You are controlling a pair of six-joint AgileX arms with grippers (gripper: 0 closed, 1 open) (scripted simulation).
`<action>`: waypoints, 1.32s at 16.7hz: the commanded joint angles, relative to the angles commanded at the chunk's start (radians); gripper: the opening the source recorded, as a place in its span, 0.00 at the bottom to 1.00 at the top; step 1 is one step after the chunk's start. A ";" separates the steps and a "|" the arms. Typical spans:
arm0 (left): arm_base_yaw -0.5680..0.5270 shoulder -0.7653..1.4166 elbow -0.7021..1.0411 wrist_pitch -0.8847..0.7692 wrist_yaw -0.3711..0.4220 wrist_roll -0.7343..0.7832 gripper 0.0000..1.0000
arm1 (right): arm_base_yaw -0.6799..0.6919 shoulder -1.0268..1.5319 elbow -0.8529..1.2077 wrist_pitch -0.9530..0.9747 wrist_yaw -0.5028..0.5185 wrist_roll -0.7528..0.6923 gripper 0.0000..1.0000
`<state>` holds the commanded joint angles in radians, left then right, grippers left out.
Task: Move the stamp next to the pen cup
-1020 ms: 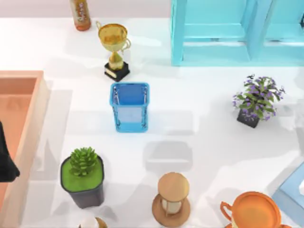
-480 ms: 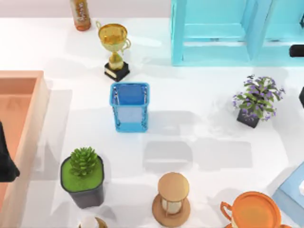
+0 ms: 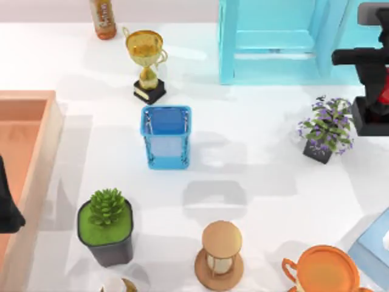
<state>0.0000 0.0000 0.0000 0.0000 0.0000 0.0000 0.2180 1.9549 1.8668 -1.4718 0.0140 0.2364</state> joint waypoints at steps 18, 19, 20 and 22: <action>0.000 0.000 0.000 0.000 0.000 0.000 1.00 | 0.421 0.427 0.466 0.039 0.062 0.425 0.00; 0.000 0.000 0.000 0.000 0.000 0.000 1.00 | 0.422 0.425 0.449 0.052 0.062 0.424 0.00; 0.000 0.000 0.000 0.000 0.000 0.000 1.00 | 0.423 0.423 0.433 0.065 0.062 0.424 0.00; 0.000 0.000 0.000 0.000 0.000 0.000 1.00 | 0.423 0.420 0.415 0.084 0.064 0.424 0.00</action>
<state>0.0000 0.0000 0.0000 0.0000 0.0000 0.0000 0.6412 2.3746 2.2816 -1.3882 0.0781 0.6604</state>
